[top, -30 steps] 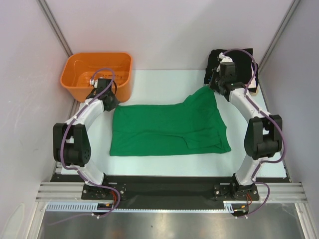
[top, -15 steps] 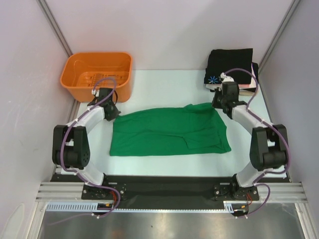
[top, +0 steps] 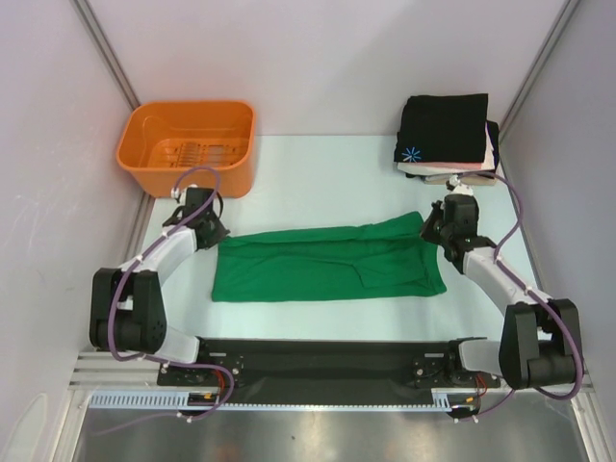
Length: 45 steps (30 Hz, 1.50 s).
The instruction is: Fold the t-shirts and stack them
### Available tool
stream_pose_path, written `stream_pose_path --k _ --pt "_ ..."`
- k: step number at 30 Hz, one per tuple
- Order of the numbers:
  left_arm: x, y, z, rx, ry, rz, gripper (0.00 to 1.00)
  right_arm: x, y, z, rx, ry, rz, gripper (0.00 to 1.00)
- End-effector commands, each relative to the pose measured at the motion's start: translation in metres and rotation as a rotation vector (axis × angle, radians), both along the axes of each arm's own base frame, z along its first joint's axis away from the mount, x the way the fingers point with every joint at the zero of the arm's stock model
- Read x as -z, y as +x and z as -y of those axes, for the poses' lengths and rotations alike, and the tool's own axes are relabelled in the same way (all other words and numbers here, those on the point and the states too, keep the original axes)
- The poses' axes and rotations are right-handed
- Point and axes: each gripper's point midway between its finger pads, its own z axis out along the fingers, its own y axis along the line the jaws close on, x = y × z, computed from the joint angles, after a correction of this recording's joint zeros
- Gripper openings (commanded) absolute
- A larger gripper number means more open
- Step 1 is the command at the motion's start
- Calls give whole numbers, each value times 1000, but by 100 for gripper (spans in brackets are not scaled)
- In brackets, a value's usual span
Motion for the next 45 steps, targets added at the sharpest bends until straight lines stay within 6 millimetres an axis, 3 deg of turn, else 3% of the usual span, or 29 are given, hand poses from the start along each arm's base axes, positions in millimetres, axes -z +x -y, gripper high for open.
stream_pose_path --k 1,8,9,10,11,12,13,15,17,19,22,25,30,37,40,42,43,44,45 --pt "-13 0 -7 -33 12 63 0 -5 -8 5 72 45 22 0" --pt "-6 -23 -6 -52 -14 49 1 7 -34 17 244 126 -28 0" --pt "-5 -26 -6 -54 -14 45 5 10 -37 20 266 124 -32 7" --pt "-4 -31 -7 -59 -18 35 17 9 -37 21 278 125 -34 21" --pt "-2 -35 -6 -60 -19 26 41 12 -40 23 295 128 -51 40" --pt "-2 -38 -9 -82 -18 25 48 13 -41 26 314 123 -58 70" --pt "-2 -45 -10 -92 -14 9 52 9 -39 30 331 126 -57 76" --pt "-12 -49 -15 -124 -6 47 57 8 -42 33 350 126 -63 77" --pt "-22 -56 -19 -148 -6 79 65 2 -46 35 369 157 -50 77" --pt "-29 -56 -19 -142 -14 115 67 -3 -49 32 364 190 -32 77" --pt "-33 -55 -12 -102 -35 144 68 5 -58 19 344 256 -76 78" --pt "-21 -60 -9 -83 -37 106 68 24 -70 7 324 303 -150 79" --pt "12 -72 -13 -85 -13 14 68 64 -82 13 360 272 -251 80" --pt "42 -71 4 -25 -52 -52 65 78 -70 2 316 294 -256 72" --pt "46 -69 8 -5 -56 -53 60 84 -63 -3 292 287 -258 62" --pt "50 -67 10 10 -57 -61 57 91 -62 -13 246 308 -282 44" --pt "51 -66 10 16 -55 -60 49 92 -60 -18 227 315 -281 37" --pt "52 -65 10 21 -52 -61 42 95 -62 -20 217 311 -292 23" --pt "53 -65 11 29 -53 -61 33 91 -55 -23 198 317 -264 16"
